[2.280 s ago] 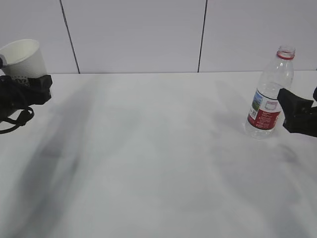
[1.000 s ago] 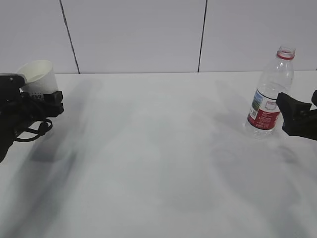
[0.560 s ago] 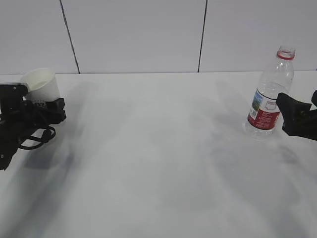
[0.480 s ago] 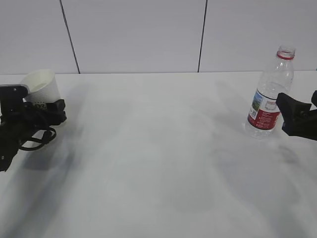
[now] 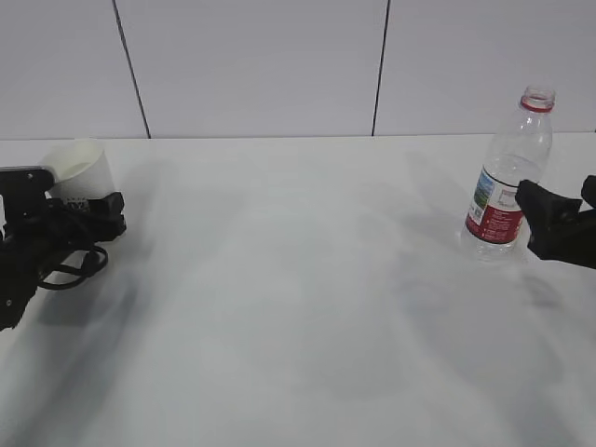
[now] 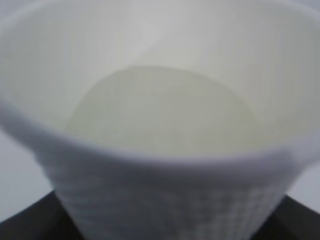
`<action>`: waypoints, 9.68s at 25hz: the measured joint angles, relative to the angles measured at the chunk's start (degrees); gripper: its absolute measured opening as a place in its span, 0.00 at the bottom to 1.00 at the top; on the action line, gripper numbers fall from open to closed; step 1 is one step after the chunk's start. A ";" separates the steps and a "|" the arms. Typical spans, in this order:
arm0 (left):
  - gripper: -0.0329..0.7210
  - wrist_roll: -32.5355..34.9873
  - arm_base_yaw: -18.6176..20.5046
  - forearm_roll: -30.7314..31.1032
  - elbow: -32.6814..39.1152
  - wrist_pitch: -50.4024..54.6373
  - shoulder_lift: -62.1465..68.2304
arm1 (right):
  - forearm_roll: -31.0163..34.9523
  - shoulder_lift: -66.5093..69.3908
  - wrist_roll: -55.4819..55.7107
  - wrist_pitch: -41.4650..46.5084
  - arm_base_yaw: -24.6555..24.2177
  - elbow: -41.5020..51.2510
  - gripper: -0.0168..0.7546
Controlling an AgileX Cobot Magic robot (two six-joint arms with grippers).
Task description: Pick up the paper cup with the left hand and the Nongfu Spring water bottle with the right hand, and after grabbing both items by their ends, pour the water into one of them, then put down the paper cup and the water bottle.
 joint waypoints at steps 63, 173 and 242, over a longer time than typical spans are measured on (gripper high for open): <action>0.89 2.80 0.00 -1.16 25.17 -2.60 -21.30 | -1.87 -0.61 1.77 1.94 0.00 0.00 0.78; 0.81 4.20 0.00 -1.87 18.11 115.30 -110.25 | 9.96 -68.57 -6.21 112.01 0.00 -11.69 0.78; 0.66 7.89 0.00 -3.16 18.21 126.40 -129.95 | 6.10 -89.60 -5.17 122.90 0.00 -11.31 0.70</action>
